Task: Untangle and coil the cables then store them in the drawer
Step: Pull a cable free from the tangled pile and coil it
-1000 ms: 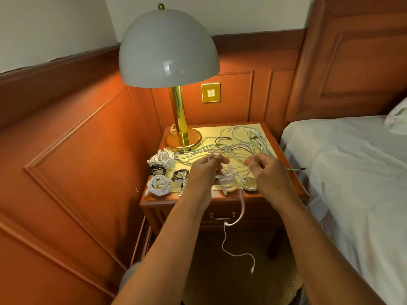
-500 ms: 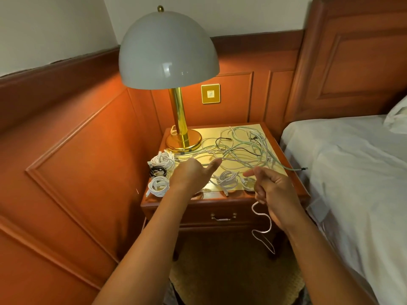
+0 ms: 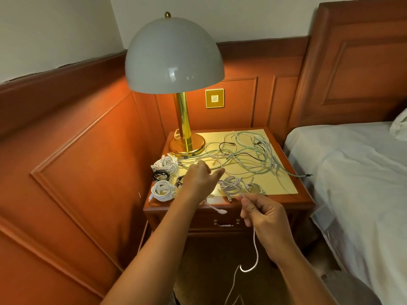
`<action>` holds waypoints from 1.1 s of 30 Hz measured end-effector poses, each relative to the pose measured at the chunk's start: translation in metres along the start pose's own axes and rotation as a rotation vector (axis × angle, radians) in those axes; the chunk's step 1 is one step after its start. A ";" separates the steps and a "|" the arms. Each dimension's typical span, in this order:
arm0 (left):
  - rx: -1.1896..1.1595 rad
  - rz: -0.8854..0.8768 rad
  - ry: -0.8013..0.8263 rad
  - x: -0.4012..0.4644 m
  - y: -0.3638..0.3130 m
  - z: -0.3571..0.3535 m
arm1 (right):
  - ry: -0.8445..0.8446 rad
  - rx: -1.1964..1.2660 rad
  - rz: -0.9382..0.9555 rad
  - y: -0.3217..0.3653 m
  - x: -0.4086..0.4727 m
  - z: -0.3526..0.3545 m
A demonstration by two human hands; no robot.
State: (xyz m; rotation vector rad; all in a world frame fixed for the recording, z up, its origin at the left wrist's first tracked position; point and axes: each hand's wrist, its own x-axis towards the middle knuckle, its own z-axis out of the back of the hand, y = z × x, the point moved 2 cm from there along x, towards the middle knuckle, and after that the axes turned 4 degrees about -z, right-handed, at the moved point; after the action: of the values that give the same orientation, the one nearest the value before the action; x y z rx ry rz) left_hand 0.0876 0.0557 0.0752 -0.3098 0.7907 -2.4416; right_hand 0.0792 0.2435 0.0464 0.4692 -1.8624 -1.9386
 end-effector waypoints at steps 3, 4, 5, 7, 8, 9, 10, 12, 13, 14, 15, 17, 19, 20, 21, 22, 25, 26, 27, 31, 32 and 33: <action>0.071 -0.156 -0.408 -0.027 -0.017 0.007 | -0.085 0.045 -0.020 -0.002 0.008 -0.002; -0.018 -0.206 -0.434 -0.037 -0.021 0.006 | -0.100 0.051 -0.022 -0.003 0.010 -0.003; -0.122 -0.224 -0.388 -0.046 -0.023 0.003 | -0.107 0.049 -0.017 -0.004 0.012 -0.004; -0.324 -0.120 -0.157 -0.059 -0.027 -0.007 | -0.104 0.029 0.008 -0.005 0.015 -0.008; -0.458 -0.027 -0.036 -0.061 -0.026 -0.012 | -0.098 0.015 0.023 -0.005 0.015 -0.010; -0.610 0.084 0.062 -0.059 -0.023 -0.017 | -0.097 -0.001 0.037 -0.006 0.014 -0.012; -0.751 0.194 0.132 -0.055 -0.019 -0.021 | -0.100 -0.023 0.050 -0.007 0.014 -0.013; -0.923 0.320 0.182 -0.046 -0.014 -0.024 | -0.109 -0.097 0.077 -0.010 0.012 -0.014; -0.952 0.340 0.172 -0.042 -0.013 -0.022 | -0.108 -0.134 0.087 -0.011 0.010 -0.013; -0.976 0.359 0.158 -0.037 -0.013 -0.020 | -0.102 -0.162 0.091 -0.014 0.007 -0.013; -1.021 0.386 0.160 -0.033 -0.013 -0.017 | -0.089 -0.177 0.093 -0.017 0.004 -0.014; -1.144 0.454 0.200 -0.026 -0.016 -0.009 | -0.049 -0.191 0.086 -0.024 -0.003 -0.014; -1.230 0.508 0.230 -0.019 -0.019 0.000 | -0.006 -0.197 0.055 -0.033 -0.011 -0.016; -1.259 0.511 0.231 -0.015 -0.020 0.004 | 0.017 -0.195 0.040 -0.037 -0.015 -0.016; -1.278 0.500 0.225 -0.011 -0.019 0.008 | 0.037 -0.191 0.026 -0.041 -0.018 -0.016; -1.285 0.487 0.215 -0.009 -0.019 0.011 | 0.053 -0.187 0.012 -0.046 -0.020 -0.017; -1.285 0.427 0.181 -0.005 -0.018 0.020 | 0.082 -0.182 -0.025 -0.055 -0.024 -0.019; -1.293 0.410 0.175 -0.004 -0.018 0.022 | 0.091 -0.172 -0.037 -0.057 -0.023 -0.020; -1.306 0.394 0.171 -0.004 -0.018 0.025 | 0.103 -0.161 -0.047 -0.058 -0.023 -0.020; -1.393 0.323 0.116 0.001 -0.014 0.039 | 0.226 -0.157 -0.116 -0.063 -0.019 -0.024; -1.408 0.306 0.101 0.002 -0.012 0.042 | 0.246 -0.159 -0.132 -0.065 -0.018 -0.025; -1.410 0.290 0.094 0.002 -0.011 0.046 | 0.253 -0.166 -0.141 -0.067 -0.017 -0.025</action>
State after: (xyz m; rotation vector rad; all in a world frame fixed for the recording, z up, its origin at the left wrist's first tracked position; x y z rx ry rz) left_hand 0.0977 0.0404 0.1185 -0.5077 2.2834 -1.2606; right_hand 0.1024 0.2323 -0.0226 0.7710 -1.5339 -1.9972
